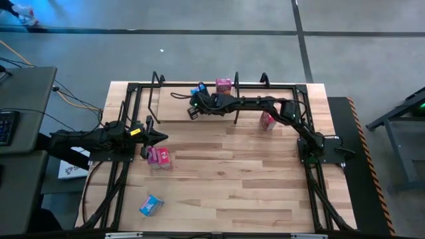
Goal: Stack cereal on shelf
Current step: Put the right blue cereal box on the shelf
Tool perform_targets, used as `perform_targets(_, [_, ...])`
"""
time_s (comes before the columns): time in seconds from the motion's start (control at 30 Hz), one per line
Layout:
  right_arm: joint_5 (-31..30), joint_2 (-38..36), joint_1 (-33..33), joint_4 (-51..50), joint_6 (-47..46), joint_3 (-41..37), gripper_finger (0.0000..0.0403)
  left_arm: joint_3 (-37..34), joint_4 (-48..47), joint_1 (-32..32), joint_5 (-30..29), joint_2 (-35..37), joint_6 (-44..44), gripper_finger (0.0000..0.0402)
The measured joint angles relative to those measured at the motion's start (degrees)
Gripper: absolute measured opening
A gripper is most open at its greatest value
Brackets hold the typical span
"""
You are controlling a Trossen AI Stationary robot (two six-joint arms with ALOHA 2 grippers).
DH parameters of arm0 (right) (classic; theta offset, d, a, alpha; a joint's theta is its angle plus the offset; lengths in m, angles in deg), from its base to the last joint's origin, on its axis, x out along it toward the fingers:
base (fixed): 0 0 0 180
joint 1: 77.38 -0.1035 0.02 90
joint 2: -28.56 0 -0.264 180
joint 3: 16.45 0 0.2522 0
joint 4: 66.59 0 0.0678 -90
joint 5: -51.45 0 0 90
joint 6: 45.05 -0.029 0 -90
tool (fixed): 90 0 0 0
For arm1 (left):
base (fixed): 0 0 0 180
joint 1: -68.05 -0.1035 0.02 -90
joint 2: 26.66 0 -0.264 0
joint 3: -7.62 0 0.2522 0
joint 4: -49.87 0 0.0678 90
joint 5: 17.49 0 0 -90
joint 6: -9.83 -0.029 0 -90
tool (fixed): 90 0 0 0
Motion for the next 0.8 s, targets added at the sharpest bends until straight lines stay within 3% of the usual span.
perform_targets(0.2, [2.16, -0.02, -1.61, 4.38, 0.14, 0.0, 0.0, 0.01, -0.01, 0.01, 0.0, 0.0, -0.01, 0.0005])
perform_targets(0.37, [-1.2, -0.02, -1.75, 4.86, 1.4, 0.0, 0.0, 0.01, 0.0, 0.02, 0.0, 0.0, 0.0, 0.0005])
perform_targets(0.8, [0.59, -0.04, -0.65, 10.2, 5.18, 0.39, 0.0, 0.01, -0.02, 0.0, 0.0, 0.0, 0.01, 0.0005])
